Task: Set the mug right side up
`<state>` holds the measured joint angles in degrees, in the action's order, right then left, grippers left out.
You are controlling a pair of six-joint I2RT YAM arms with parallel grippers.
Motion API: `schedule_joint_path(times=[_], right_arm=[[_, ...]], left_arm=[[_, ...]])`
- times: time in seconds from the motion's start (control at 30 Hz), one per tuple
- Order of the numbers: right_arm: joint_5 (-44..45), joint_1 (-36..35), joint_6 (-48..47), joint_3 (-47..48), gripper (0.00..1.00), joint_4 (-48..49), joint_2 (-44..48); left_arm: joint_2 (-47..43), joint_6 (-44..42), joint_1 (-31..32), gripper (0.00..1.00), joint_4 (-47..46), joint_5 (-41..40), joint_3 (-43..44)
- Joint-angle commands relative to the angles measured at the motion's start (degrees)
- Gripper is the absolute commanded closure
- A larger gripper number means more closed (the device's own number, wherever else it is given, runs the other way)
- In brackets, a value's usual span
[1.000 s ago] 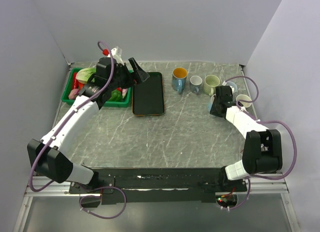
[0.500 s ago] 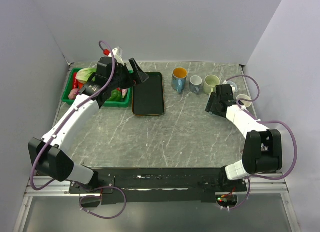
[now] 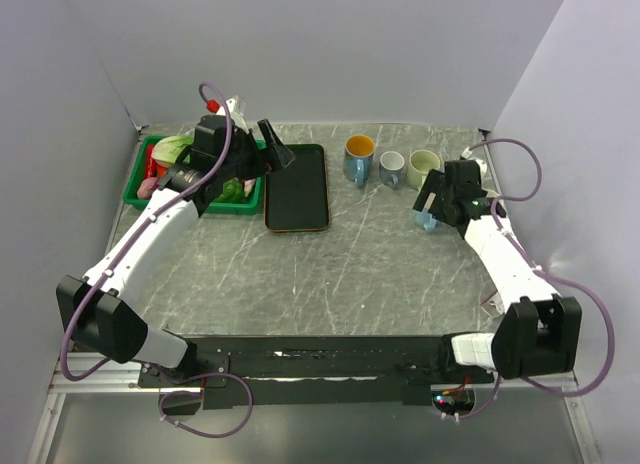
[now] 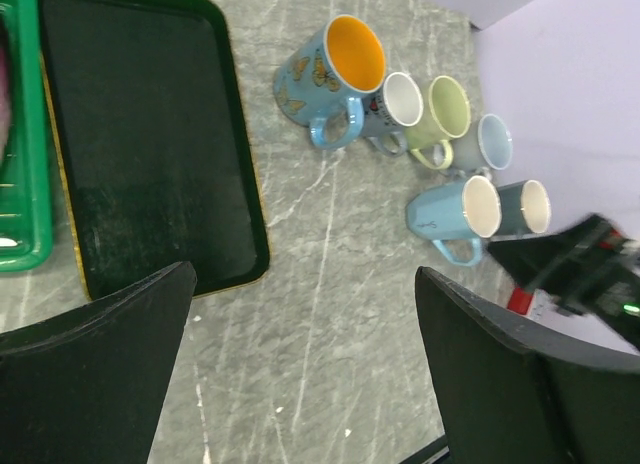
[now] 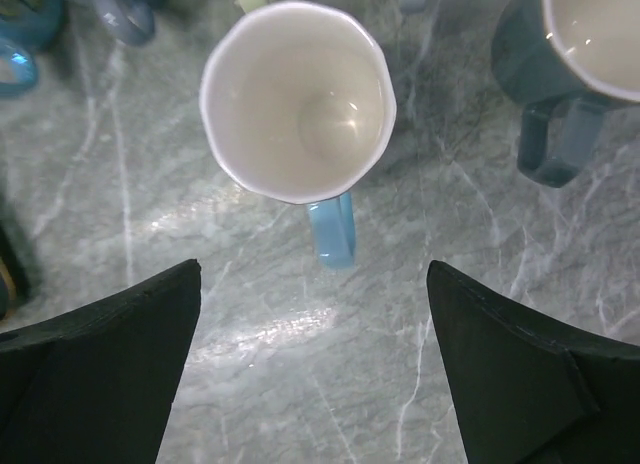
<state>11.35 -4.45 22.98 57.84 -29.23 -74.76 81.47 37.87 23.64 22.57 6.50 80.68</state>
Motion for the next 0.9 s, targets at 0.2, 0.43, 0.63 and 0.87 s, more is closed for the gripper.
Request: schedule_joint_path(times=[0.2, 0.43, 0.63, 0.87], right_arm=[[-4.1, 0.5, 0.8, 9.6, 0.00, -5.7, 12.4], [-14.8, 0.6, -0.7, 21.6, 0.00, -9.7, 16.2], [-24.0, 0.6, -0.1, 23.0, 0.00, -5.7, 20.7], [-23.3, 0.6, -0.8, 28.8, 0.00, -11.2, 19.3]], left_arm=[[-6.3, -4.5, -0.3, 0.04, 5.1, -8.5, 2.5], [-14.3, -5.2, -0.3, 0.04, 8.3, -16.3, 3.7], [-21.6, -4.3, -0.3, 0.04, 6.6, -22.8, 1.3], [-28.6, -3.7, -0.3, 0.04, 2.2, -27.5, -3.0]])
